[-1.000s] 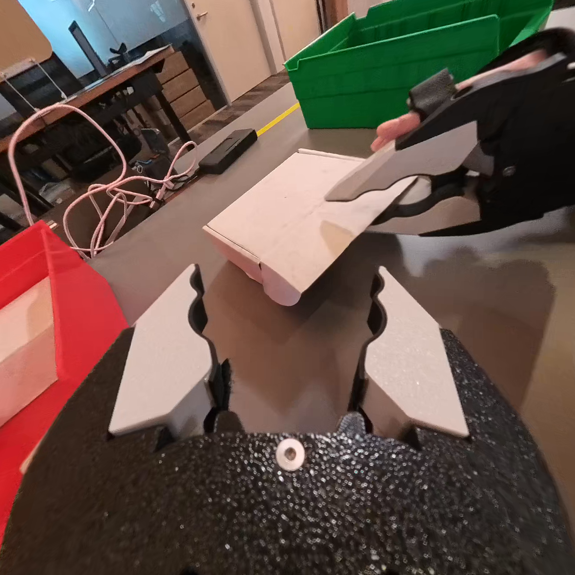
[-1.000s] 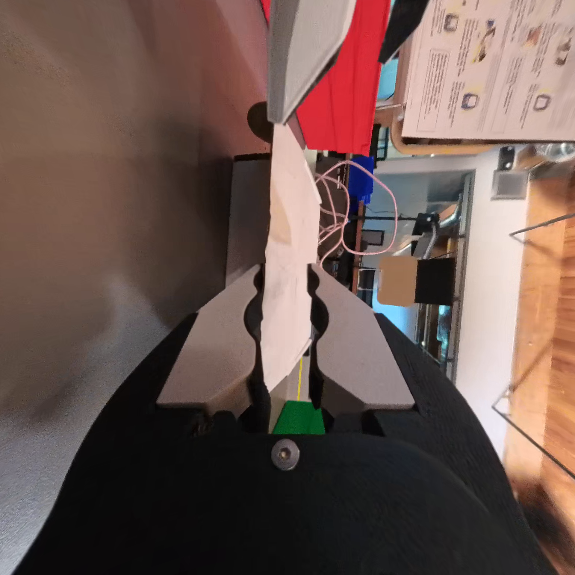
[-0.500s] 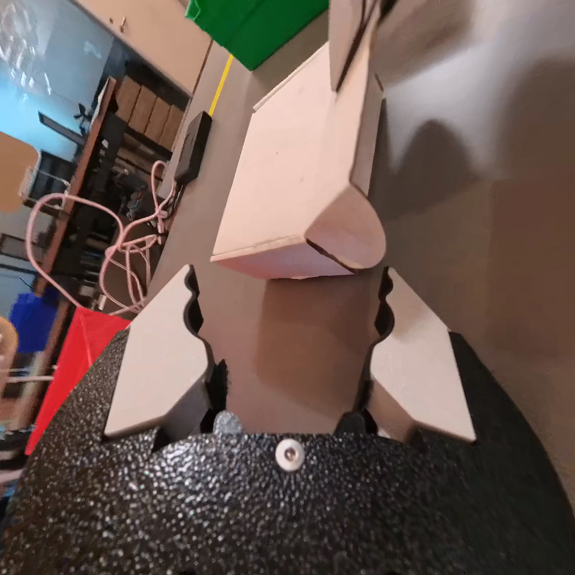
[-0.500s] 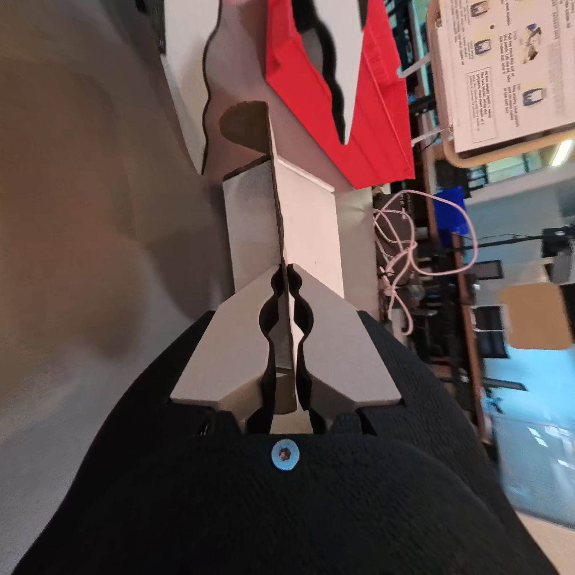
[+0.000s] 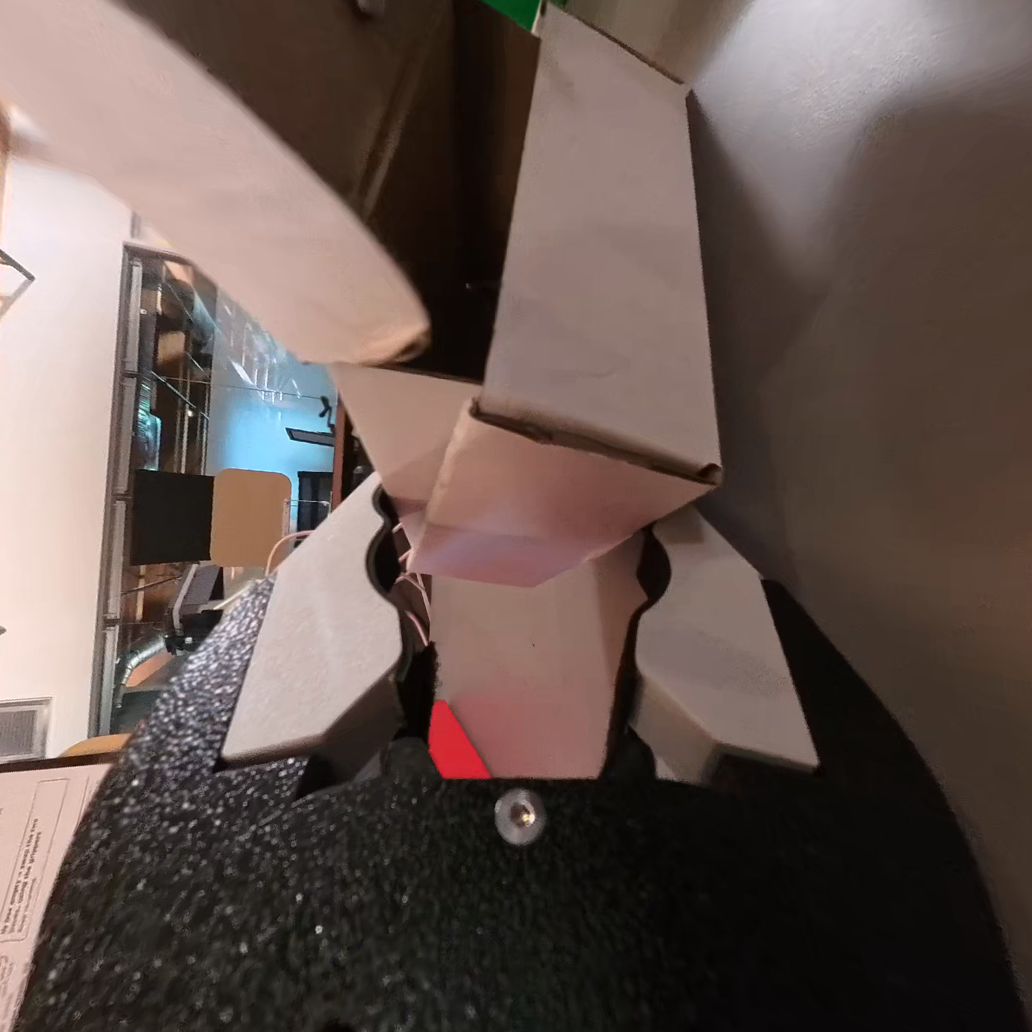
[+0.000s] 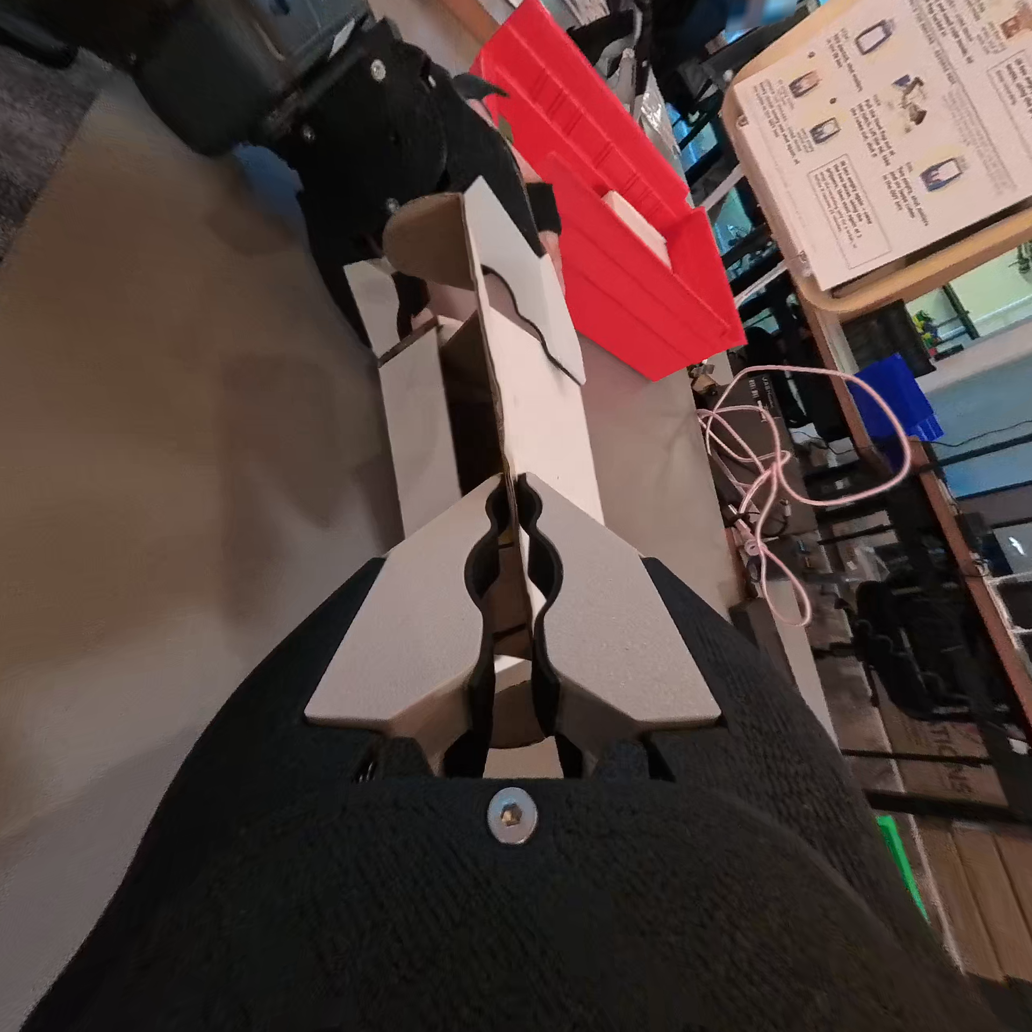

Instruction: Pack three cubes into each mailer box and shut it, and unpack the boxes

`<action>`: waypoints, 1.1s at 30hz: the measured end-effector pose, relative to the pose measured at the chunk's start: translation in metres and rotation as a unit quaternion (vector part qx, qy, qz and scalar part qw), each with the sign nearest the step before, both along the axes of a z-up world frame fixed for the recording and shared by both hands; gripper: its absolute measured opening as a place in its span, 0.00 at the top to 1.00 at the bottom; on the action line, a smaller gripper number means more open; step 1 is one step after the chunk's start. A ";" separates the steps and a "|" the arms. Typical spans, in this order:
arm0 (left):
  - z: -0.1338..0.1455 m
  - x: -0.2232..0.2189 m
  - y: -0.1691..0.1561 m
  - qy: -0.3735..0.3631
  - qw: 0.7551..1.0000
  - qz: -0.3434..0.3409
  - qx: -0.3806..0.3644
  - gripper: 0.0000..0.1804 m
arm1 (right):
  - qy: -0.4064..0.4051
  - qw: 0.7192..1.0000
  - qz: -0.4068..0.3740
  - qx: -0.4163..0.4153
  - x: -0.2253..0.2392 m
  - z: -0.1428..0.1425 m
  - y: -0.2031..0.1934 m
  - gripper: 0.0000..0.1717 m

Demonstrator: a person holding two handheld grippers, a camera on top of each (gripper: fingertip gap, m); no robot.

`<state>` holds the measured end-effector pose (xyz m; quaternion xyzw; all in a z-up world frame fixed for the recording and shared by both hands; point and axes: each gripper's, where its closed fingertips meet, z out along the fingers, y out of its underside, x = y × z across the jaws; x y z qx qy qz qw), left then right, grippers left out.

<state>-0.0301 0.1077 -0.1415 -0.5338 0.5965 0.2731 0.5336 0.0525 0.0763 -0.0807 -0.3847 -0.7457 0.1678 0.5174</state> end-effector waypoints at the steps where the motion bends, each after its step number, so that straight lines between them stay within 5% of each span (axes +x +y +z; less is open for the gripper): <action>1: -0.001 0.000 -0.001 -0.002 1.000 -0.002 0.001 0.56 | -0.005 1.000 0.001 0.007 0.000 -0.004 -0.001 0.99; 5: -0.001 0.000 -0.003 -0.050 0.998 -0.008 -0.031 0.62 | 0.000 0.999 -0.001 0.045 -0.002 -0.011 -0.002 0.95; 8: 0.008 0.004 -0.005 -0.134 0.988 -0.012 -0.071 0.63 | 0.058 0.997 -0.028 0.052 0.000 0.013 0.005 0.68; 10: 0.018 0.005 -0.005 -0.210 0.972 -0.013 -0.103 0.63 | 0.114 0.992 -0.044 0.023 0.006 0.038 0.010 0.61; 14: 0.038 0.000 0.005 -0.365 0.914 0.015 -0.175 0.63 | 0.200 0.967 -0.138 -0.076 0.028 0.073 0.046 0.65; 18: 0.039 -0.006 0.014 -0.435 0.875 0.038 -0.210 0.64 | 0.177 0.937 -0.248 -0.168 0.041 0.067 0.091 0.80; 26: 0.018 -0.009 0.008 -0.421 0.875 0.057 -0.232 0.64 | 0.043 0.919 -0.287 -0.266 0.005 0.028 0.133 0.80; 28: 0.015 -0.010 0.008 -0.424 0.872 0.058 -0.238 0.64 | 0.021 0.922 -0.271 -0.277 0.000 0.023 0.134 0.73; 32: 0.012 -0.015 0.006 -0.428 0.864 0.042 -0.263 0.64 | 0.005 0.942 -0.101 -0.321 0.000 0.022 0.092 0.34; 33: 0.011 -0.015 0.005 -0.429 0.860 0.031 -0.274 0.64 | 0.003 0.947 -0.080 -0.312 0.003 0.016 0.087 0.31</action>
